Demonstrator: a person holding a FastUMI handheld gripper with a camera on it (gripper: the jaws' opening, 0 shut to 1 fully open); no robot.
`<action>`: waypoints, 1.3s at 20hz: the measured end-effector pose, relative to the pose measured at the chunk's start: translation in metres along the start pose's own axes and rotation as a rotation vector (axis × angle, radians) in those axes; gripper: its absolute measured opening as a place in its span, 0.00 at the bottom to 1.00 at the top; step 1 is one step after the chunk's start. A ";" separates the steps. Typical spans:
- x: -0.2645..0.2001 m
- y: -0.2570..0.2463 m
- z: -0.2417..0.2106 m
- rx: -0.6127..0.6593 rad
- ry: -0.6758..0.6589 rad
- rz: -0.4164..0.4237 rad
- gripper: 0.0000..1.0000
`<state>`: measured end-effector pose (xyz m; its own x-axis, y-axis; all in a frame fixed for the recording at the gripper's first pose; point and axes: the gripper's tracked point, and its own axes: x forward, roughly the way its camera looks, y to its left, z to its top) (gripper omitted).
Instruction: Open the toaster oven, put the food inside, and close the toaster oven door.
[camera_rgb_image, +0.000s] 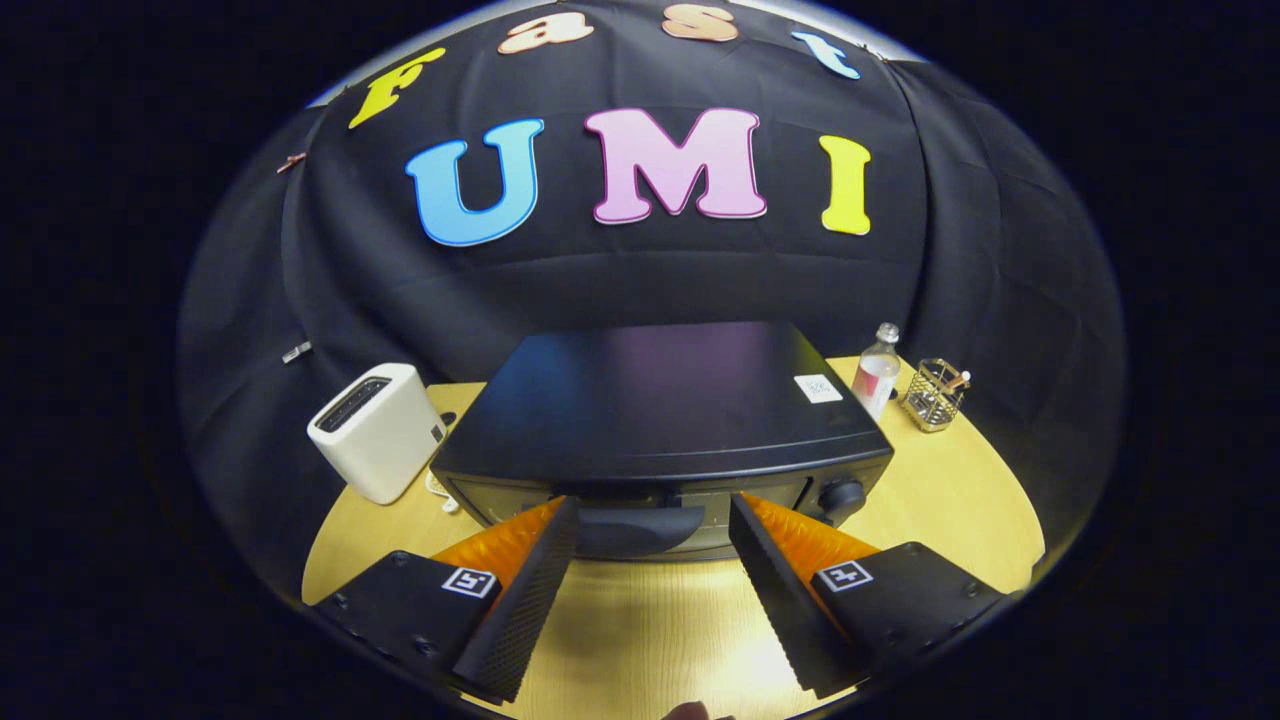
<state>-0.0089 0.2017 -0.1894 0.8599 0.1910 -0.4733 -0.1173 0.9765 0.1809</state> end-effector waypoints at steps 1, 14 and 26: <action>-0.005 -0.004 0.011 -0.005 -0.023 0.000 0.99; -0.105 -0.094 0.176 -0.109 -0.382 -0.043 0.99; -0.150 -0.200 0.214 -0.066 -0.455 -0.045 0.99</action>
<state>-0.0074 -0.0440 0.0299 0.9938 0.0992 -0.0504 -0.0934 0.9899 0.1063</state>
